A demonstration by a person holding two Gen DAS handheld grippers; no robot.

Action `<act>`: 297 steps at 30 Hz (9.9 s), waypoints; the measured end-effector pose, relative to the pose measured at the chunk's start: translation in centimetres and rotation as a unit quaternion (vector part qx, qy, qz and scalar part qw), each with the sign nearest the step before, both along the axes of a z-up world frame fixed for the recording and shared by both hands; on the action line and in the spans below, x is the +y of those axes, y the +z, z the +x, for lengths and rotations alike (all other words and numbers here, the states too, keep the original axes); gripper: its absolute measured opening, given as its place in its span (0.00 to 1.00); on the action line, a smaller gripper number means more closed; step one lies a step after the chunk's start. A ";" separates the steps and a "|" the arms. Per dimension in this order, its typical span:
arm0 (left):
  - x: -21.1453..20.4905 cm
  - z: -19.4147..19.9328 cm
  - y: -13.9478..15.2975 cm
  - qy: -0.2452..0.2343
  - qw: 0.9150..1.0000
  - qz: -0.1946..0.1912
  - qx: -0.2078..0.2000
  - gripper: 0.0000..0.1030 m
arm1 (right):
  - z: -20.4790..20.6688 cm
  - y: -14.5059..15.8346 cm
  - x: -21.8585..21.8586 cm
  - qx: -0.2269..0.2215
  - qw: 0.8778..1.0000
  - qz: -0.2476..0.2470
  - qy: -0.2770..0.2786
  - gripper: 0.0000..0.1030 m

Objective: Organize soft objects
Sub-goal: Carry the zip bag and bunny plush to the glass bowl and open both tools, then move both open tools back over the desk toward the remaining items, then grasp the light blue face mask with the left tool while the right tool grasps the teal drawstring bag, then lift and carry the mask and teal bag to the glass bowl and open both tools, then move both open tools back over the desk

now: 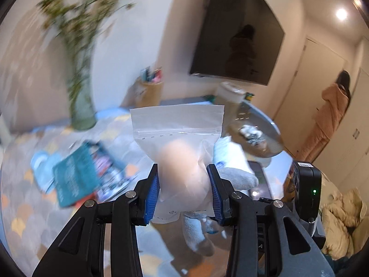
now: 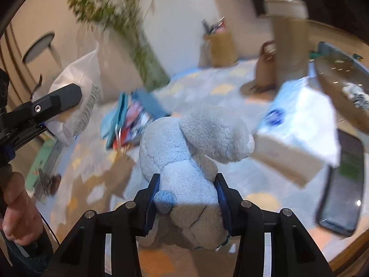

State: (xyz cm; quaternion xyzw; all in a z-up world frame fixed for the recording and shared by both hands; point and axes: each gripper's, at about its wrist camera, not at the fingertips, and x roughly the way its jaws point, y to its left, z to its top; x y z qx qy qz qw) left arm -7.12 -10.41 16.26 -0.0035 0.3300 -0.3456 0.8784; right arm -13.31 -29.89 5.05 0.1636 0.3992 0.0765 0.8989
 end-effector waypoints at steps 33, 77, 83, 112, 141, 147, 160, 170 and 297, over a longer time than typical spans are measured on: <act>-34.5 6.2 -2.0 -0.154 0.986 0.069 0.011 0.51 | -1.0 4.3 -34.6 -0.025 0.926 0.090 -0.366 0.60; 16.0 5.1 -14.2 0.313 0.944 -0.011 0.104 0.84 | 7.5 -2.5 9.4 -0.044 0.989 -0.121 0.069 0.69; 15.2 5.7 -14.7 0.319 0.941 0.018 0.116 0.83 | 7.1 -2.6 8.6 -0.052 0.991 -0.096 0.081 0.75; 18.0 6.2 -10.7 0.303 0.941 -0.008 0.151 0.83 | 8.2 -2.7 7.0 -0.021 0.996 -0.062 0.069 0.78; 17.5 16.4 -13.9 0.291 0.946 -0.006 0.143 0.10 | 15.8 -0.4 17.6 -0.020 0.981 -0.099 0.166 0.21; 19.0 12.0 -9.0 0.283 0.953 -0.054 0.098 0.08 | 13.0 3.3 16.2 -0.072 0.979 -0.032 0.188 0.16; 19.2 1.0 -13.6 0.241 0.949 -0.047 0.198 0.10 | 7.2 2.5 10.5 0.029 0.989 -0.024 0.146 0.15; 18.9 0.8 -10.8 0.237 0.965 0.042 0.103 0.81 | 6.1 -0.6 10.7 0.076 0.989 0.031 0.126 0.90; 16.0 5.0 -11.4 0.302 0.950 0.017 0.081 0.76 | 6.1 2.3 7.8 -0.070 0.993 -0.088 0.029 0.93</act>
